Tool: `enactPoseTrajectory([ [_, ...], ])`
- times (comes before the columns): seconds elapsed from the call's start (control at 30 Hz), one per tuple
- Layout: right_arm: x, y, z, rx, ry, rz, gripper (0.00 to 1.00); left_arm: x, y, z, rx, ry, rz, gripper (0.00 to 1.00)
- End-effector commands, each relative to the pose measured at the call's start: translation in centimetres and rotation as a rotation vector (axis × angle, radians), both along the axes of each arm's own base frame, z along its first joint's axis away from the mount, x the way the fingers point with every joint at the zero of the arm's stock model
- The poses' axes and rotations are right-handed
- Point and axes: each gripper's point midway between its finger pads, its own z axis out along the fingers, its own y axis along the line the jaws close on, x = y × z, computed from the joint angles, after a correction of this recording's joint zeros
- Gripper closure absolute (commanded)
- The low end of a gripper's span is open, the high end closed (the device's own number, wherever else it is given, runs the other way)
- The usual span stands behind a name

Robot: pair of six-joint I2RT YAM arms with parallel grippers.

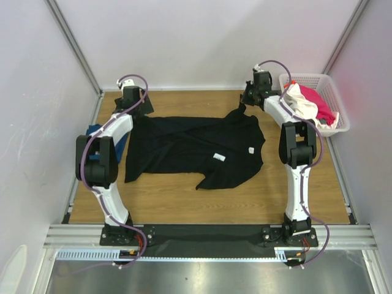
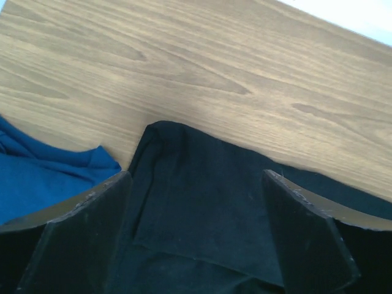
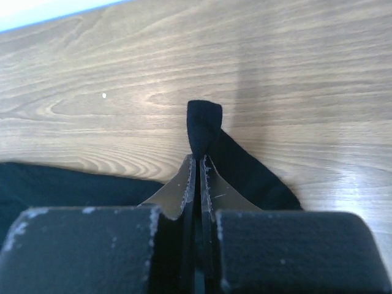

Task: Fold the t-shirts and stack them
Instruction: Flatten the tshirt out

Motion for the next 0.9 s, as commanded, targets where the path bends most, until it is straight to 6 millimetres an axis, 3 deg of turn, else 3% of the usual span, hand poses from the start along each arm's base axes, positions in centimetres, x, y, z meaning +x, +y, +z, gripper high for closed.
enactPoseTrajectory([
  [0.0, 1.0, 0.6, 3.7, 0.017, -0.079, 0.025, 1.0, 0.0, -0.4, 4.9, -0.036, -0.072, -0.003, 0.06],
  [0.03, 0.9, 0.6, 3.8, 0.017, -0.081, 0.027, 1.0, -0.8, -0.3, 4.8, -0.056, -0.065, 0.018, 0.06],
  [0.07, 0.8, 0.7, 4.0, 0.016, -0.084, 0.028, 1.0, -2.4, -0.4, 2.9, -0.104, -0.027, 0.062, 0.06],
  [0.1, 0.7, 0.6, 4.0, 0.015, -0.083, 0.026, 1.0, -3.4, -0.3, 2.5, -0.132, -0.028, 0.088, 0.07],
  [0.13, 0.5, 0.5, 4.1, 0.01, -0.084, 0.027, 1.0, -4.0, -0.7, 3.7, -0.177, -0.084, 0.094, 0.09],
  [0.17, 0.4, 0.4, 4.2, 0.007, -0.088, 0.025, 1.0, -4.7, -0.8, 3.2, -0.236, -0.099, 0.13, 0.11],
  [0.2, 0.3, 0.2, 4.1, 0.0, -0.086, 0.02, 1.0, -6.6, -0.9, 0.4, -0.26, -0.056, 0.152, 0.14],
  [0.23, 0.2, 0.1, 3.9, -0.002, -0.081, 0.018, 1.0, -6.7, -1.1, 0.6, -0.293, -0.092, 0.157, 0.15],
  [0.27, 0.1, 0.1, 3.8, -0.004, -0.08, 0.019, 1.0, -7.9, -1.3, -1.4, -0.329, -0.057, 0.19, 0.16],
  [0.43, -0.4, 0.3, 3.4, 0.001, -0.06, 0.034, 1.0, -7.3, -1.2, -2.5, -0.413, -0.114, 0.242, 0.22],
  [0.87, -0.9, -0.3, 3.2, -0.023, -0.056, 0.014, 1.0, -5.4, 1.8, -5.7, -0.446, -0.114, 0.373, 0.29],
])
